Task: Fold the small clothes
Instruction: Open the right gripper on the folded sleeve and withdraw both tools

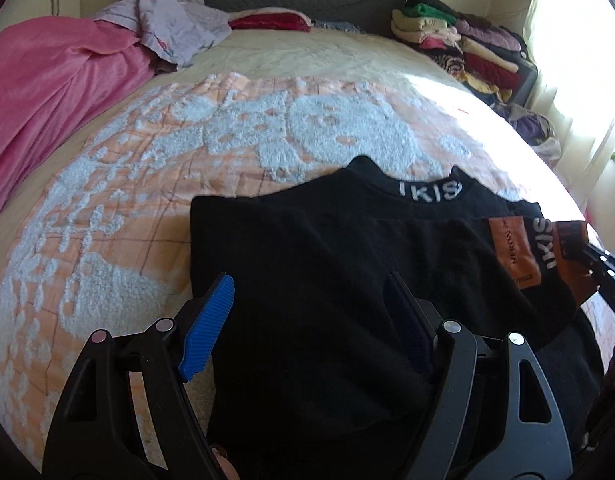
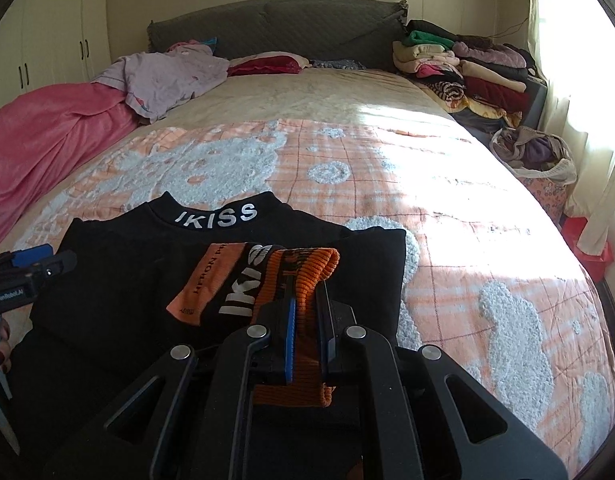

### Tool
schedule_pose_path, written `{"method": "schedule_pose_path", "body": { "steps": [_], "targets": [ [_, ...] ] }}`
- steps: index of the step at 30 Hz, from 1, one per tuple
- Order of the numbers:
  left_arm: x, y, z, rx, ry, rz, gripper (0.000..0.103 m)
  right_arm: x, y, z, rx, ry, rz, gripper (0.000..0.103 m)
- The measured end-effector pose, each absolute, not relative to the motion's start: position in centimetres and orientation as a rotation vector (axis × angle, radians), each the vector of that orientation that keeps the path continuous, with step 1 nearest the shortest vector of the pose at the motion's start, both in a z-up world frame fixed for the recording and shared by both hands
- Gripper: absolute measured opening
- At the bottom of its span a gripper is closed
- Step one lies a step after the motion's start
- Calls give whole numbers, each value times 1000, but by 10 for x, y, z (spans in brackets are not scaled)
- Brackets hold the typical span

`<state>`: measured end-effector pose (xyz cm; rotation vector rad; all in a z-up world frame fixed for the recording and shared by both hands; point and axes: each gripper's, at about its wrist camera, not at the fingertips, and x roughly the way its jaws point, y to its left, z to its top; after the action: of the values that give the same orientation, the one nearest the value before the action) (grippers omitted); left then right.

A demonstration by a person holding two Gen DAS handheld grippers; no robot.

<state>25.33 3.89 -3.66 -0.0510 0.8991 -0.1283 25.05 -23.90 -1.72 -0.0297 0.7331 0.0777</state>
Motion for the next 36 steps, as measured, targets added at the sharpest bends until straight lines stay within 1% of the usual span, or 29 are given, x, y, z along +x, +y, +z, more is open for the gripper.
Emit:
{"method": "schedule_pose_path", "body": {
  "steps": [2,6,9,11,12,16,25,29,33,34,35,36],
  "targets": [
    [258,39,-52,-38,967,-120,69,251,-241,-18,-25,737,72,8],
    [257,43,-58,-42,985,-120,69,254,-243,-23,-9,759,51,9],
    [256,44,-57,-40,984,-122,69,255,-244,-24,-20,765,-10,13],
    [256,44,-56,-43,984,-124,69,253,-247,-21,7,749,-21,14],
    [256,43,-55,-44,984,-124,69,251,-248,-20,33,745,-7,17],
    [254,41,-52,-36,983,-129,69,245,-231,-15,41,745,91,17],
    [249,45,-53,-58,1003,-147,69,253,-164,-29,-92,817,238,17],
    [248,45,-52,-60,1006,-149,69,257,-151,-35,-105,837,265,17],
    [248,47,-53,-65,1008,-153,69,263,-151,-49,-138,897,239,18],
    [248,47,-53,-68,1008,-154,69,265,-155,-54,-141,917,225,24],
    [248,47,-53,-69,1008,-155,69,265,-160,-58,-134,930,212,27],
    [248,47,-53,-68,1008,-155,69,264,-166,-60,-118,928,208,33]
  ]
}}
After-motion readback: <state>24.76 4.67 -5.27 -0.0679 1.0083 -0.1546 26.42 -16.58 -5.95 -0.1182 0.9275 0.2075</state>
